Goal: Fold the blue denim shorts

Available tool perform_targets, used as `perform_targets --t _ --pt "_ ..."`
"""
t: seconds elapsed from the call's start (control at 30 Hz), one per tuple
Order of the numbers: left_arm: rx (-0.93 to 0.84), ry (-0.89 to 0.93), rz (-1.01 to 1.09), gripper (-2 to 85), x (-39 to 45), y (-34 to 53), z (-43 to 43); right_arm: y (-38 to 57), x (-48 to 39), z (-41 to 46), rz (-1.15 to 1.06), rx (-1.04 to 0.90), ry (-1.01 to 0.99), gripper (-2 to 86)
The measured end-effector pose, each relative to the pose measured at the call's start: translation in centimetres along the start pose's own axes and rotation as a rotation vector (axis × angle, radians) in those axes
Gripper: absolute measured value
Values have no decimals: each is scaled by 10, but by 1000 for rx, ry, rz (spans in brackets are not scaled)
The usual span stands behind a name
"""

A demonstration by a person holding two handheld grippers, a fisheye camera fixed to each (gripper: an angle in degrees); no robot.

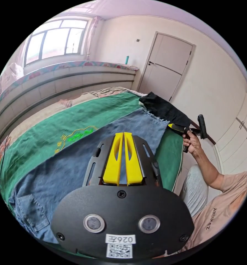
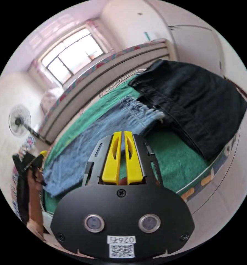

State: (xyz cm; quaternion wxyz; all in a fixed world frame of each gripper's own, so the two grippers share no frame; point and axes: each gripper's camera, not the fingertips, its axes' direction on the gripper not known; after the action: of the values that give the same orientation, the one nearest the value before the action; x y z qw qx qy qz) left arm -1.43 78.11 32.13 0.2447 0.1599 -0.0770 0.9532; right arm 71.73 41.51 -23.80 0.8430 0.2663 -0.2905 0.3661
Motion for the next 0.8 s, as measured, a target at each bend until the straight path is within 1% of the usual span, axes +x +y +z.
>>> perform_targets --t 0.07,0.17,0.27,0.33,0.47,0.57,0.7,0.8 --pt "-22 42 17 22 8 -31 36 -13 23 -13 94 34 -48 28" --pt "-35 110 17 52 13 -73 94 -36 41 -22 171 40 -44 54" --pt "19 189 -53 82 1 -101 140 -59 49 -19 218 5 -49 79" --pt "32 194 -92 91 -10 -114 166 -77 54 -8 264 -48 -81 103" --pt "-74 89 -72 102 -23 -145 229 -102 48 -5 285 -33 -79 108" --pt "-160 44 -27 127 -27 -169 275 -123 43 -7 277 -4 -63 107" --pt "-256 86 75 176 -19 -208 341 -148 46 -13 304 36 -76 93" --pt "-317 121 116 180 -12 -231 390 -162 52 -20 324 61 -95 85"
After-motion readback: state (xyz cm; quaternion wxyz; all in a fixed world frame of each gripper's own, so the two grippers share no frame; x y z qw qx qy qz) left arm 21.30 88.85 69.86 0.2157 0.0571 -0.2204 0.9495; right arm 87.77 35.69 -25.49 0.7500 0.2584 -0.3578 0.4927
